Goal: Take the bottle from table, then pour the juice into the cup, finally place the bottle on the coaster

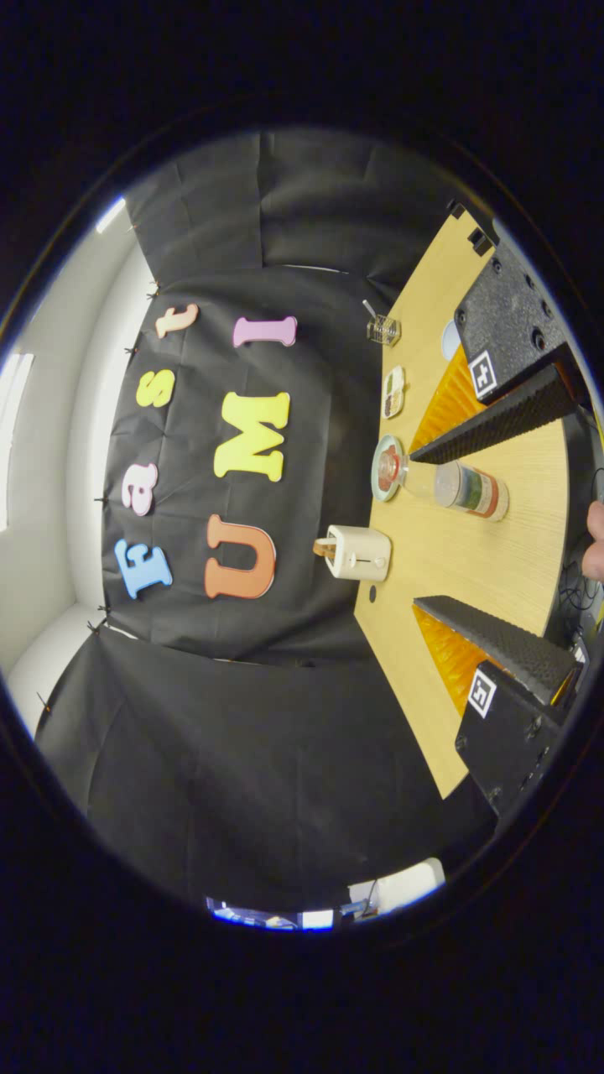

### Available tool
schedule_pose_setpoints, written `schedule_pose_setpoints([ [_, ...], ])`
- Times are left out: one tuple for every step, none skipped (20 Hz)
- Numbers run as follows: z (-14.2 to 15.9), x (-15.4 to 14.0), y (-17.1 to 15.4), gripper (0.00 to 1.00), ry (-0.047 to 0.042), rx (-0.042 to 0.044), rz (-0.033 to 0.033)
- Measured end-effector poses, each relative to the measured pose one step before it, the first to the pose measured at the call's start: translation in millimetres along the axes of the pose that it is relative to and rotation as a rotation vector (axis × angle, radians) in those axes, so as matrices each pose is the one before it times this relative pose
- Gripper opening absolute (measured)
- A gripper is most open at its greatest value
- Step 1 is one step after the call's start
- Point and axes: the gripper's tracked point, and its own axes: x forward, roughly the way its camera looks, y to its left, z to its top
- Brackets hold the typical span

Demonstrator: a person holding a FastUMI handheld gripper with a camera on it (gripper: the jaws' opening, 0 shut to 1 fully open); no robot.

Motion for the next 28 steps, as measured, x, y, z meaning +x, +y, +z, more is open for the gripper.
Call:
schedule_pose_setpoints([
  [-4.32, 3.31, 2.14, 1.00, 0.00236, -0.00432, 0.00278],
  [-5.28, 2.07, 0.33, 1.00, -0.00017, -0.00588, -0.00362],
  [-4.49, 3.11, -1.28, 1.00, -0.00177, -0.00880, -0.00873],
  [-5.86, 4.59, -0.17, 1.00, 0.00204, -0.00922, -0.00610],
  [-5.92, 5.45, 0.20, 1.00, 0.00662, -0.00705, -0.00361],
  [-6.55, 4.02, -0.28, 1.00, 0.00590, -0.00278, -0.00265],
  [-4.91, 4.09, 0.37, 1.00, 0.00527, 0.00370, -0.00003],
  [-6.01, 3.93, 0.25, 1.00, 0.00545, 0.00878, 0.00146],
  [-6.11, 3.55, -0.68, 1.00, 0.00852, 0.00887, -0.00073],
  [-5.90, 4.58, -3.12, 1.00, 0.01086, 0.00728, -0.00558],
  [-6.16, 4.94, -2.47, 1.00, 0.01275, 0.00815, -0.00456],
  [-5.87, 4.80, -1.28, 1.00, 0.01103, 0.00907, -0.00437],
  [-3.90, 5.43, -1.40, 1.00, 0.00813, 0.00591, 0.00022],
  [-4.37, 5.08, -2.97, 1.00, 0.00459, -0.00066, -0.00518],
  [-3.77, 5.09, -5.53, 1.00, 0.00235, -0.00487, -0.01340],
  [-4.84, 5.37, -5.08, 1.00, 0.00371, -0.00272, -0.01252],
  [-5.33, 5.71, -4.16, 1.00, 0.00597, 0.00266, -0.01066],
  [-4.92, 5.84, -3.64, 1.00, 0.00385, 0.00521, -0.00752],
  [-3.11, 4.61, -2.69, 1.00, 0.00094, 0.00350, -0.00184],
  [-1.89, 6.12, -1.86, 1.00, -0.00120, 0.00001, -0.00214],
  [-2.93, 6.69, -3.77, 1.00, 0.00082, -0.00343, -0.00527],
  [-3.52, 5.99, -4.20, 1.00, 0.00469, -0.00391, -0.00793],
  [-3.18, 5.79, -4.24, 1.00, 0.00481, -0.00113, -0.00811],
  [-3.53, 7.42, -3.36, 1.00, 0.00651, 0.00257, -0.00888],
  [-3.77, 5.80, -2.93, 1.00, 0.01270, 0.00297, -0.00423],
  [-3.42, 5.53, -1.39, 1.00, 0.00803, -0.00401, -0.00461],
  [-0.49, 5.63, -4.03, 1.00, 0.00333, -0.00888, -0.01405],
  [0.21, 3.23, -3.58, 1.00, -0.00150, -0.00680, -0.00847],
])
